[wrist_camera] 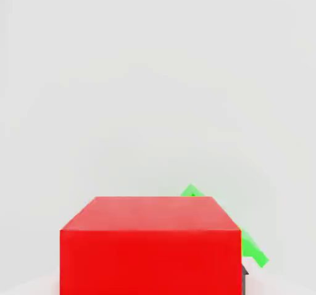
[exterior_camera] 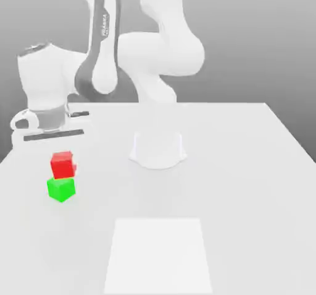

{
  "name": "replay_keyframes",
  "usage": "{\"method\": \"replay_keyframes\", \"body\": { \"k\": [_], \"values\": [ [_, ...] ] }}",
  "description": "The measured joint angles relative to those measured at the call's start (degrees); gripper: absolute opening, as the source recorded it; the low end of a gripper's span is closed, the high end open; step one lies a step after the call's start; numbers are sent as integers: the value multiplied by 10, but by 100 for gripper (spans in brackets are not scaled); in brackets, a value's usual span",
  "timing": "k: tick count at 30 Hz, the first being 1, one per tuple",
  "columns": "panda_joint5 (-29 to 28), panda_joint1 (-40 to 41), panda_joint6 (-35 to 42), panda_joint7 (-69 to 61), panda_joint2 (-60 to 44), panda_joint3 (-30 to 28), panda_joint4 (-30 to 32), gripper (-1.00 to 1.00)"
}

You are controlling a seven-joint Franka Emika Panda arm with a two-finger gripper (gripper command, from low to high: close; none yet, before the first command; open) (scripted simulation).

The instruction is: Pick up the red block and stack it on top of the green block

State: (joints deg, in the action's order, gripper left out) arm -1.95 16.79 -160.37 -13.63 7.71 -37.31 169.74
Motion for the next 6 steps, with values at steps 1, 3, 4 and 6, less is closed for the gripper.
{"method": "replay_keyframes", "body": {
  "k": [1,3,4,6],
  "values": [
    [13,-4,-5,-9,-7,0,0,-100],
    [36,-15,-15,-25,-21,-5,-1,-100],
    [47,-21,-20,-32,-28,-7,-1,-100],
    [66,-28,-30,-45,-41,-9,-2,-100]
  ]
}}
